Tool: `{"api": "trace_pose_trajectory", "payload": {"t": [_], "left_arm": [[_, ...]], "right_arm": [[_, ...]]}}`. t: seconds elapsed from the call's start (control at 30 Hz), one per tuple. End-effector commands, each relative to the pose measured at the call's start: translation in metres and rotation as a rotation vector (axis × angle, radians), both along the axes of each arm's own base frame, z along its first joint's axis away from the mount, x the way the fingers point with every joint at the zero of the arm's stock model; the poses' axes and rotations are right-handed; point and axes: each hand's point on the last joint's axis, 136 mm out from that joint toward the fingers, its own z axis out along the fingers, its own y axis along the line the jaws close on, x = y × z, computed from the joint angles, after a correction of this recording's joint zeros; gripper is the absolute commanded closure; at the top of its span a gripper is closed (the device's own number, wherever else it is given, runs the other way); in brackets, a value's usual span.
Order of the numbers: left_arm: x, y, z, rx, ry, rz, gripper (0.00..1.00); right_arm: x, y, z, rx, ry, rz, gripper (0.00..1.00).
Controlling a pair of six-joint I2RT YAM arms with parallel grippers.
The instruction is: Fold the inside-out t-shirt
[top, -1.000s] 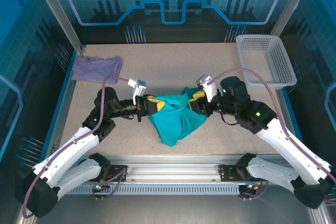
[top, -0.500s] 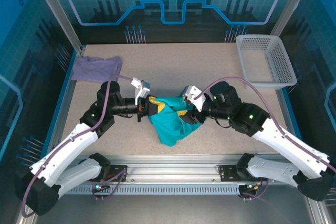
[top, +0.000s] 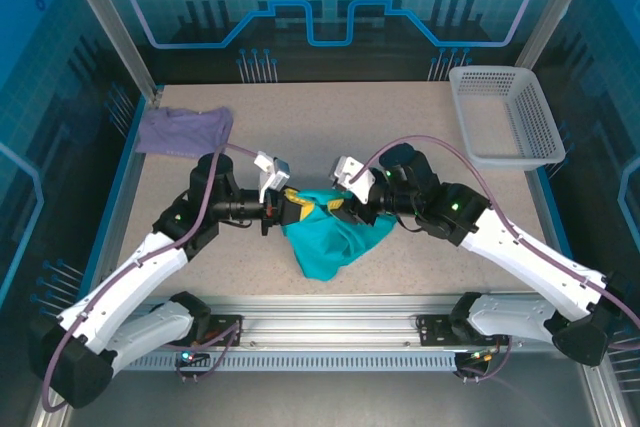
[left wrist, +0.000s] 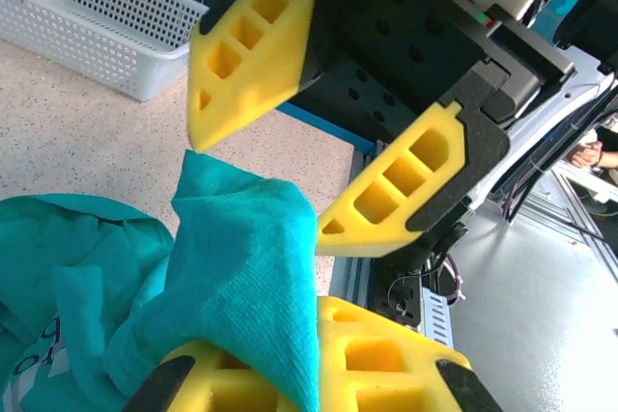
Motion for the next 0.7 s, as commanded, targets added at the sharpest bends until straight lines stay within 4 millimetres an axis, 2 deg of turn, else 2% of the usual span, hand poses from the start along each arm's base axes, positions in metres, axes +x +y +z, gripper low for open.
{"api": "trace_pose_trajectory", "payload": {"t": [0.0, 0.07, 0.13, 0.2, 0.3, 0.4, 0.5, 0.67], "left_arm": [[-0.005, -0.002, 0.016, -0.017, -0.059, -0.034, 1.0], [-0.002, 0.0, 0.015, -0.011, -0.063, -0.002, 0.99], [0.004, 0.004, 0.013, -0.002, -0.053, 0.052, 0.91], [0.014, 0.009, 0.009, 0.018, -0.038, 0.127, 0.7], [0.04, 0.032, -0.002, 0.08, 0.02, 0.363, 0.58], [0.05, 0.06, -0.011, 0.137, 0.087, 0.563, 0.5], [0.038, 0.07, -0.016, 0.188, 0.151, 0.635, 0.46], [0.007, 0.055, -0.016, 0.207, 0.207, 0.628, 0.44]], "right_arm": [[-0.009, 0.012, 0.015, 0.069, 0.059, 0.09, 0.82], [-0.011, 0.011, 0.018, 0.118, 0.142, 0.1, 1.0], [-0.009, 0.006, 0.027, 0.184, 0.215, 0.083, 1.0], [-0.008, 0.002, 0.04, 0.263, 0.272, 0.061, 1.0], [-0.005, 0.001, 0.057, 0.365, 0.354, 0.02, 1.0], [0.001, 0.004, 0.06, 0.414, 0.44, -0.038, 1.0], [0.015, 0.006, 0.051, 0.445, 0.517, -0.14, 1.0], [0.032, 0.011, 0.039, 0.449, 0.553, -0.266, 1.0]]}}
